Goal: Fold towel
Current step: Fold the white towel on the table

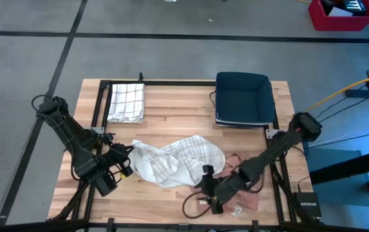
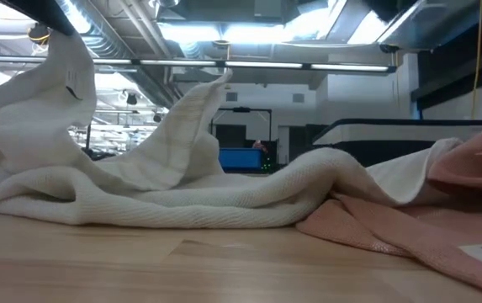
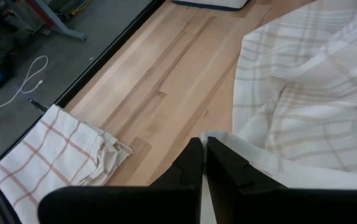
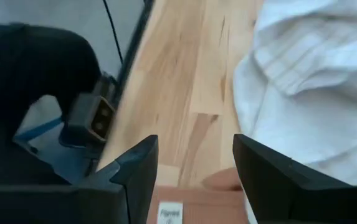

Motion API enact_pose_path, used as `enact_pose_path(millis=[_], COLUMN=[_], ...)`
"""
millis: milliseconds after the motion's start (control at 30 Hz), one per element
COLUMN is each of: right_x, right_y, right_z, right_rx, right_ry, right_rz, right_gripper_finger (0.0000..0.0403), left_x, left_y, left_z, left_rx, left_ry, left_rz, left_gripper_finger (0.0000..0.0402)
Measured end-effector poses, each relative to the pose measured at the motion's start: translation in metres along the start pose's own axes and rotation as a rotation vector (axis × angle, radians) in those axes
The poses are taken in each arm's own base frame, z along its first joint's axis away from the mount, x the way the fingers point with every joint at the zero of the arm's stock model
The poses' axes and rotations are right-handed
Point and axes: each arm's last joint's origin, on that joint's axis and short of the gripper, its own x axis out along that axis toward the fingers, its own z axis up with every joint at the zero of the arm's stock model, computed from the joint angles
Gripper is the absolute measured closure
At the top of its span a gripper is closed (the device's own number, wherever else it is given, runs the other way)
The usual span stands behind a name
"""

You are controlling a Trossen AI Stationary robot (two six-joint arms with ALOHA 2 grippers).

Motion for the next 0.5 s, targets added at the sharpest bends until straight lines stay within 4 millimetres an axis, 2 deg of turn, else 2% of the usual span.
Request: enact_pose_path(millis=[133, 233, 400, 500], right_x=[0.042, 0.065, 0.09, 0.088], right_y=[0.002, 0.0, -0.005, -0.011], right_z=[-0.026, -0.041, -0.067, -0.075], right_rx=[-0.01, -0.037, -0.022, 0.042], right_ry=[0.042, 0.075, 0.174, 0.281], right_rz=[0.003, 0.004, -0.022, -0.08], right_gripper_finger=[0.0192, 0.0192, 0.0191, 0.0191], left_x=[0.0, 0.0, 0.0, 0.0], left_y=[0.0, 0.0, 0.0, 0.0], left_z=[0.0, 0.0, 0.0, 0.0], left_rx=[0.014, 0.018, 0.013, 0.012], left_ry=[0.001, 0.002, 0.002, 0.005], left_rz=[0.0, 0.001, -0.001, -0.004], left_gripper_finger=[0.0398, 0.0398, 0.0398, 0.0398])
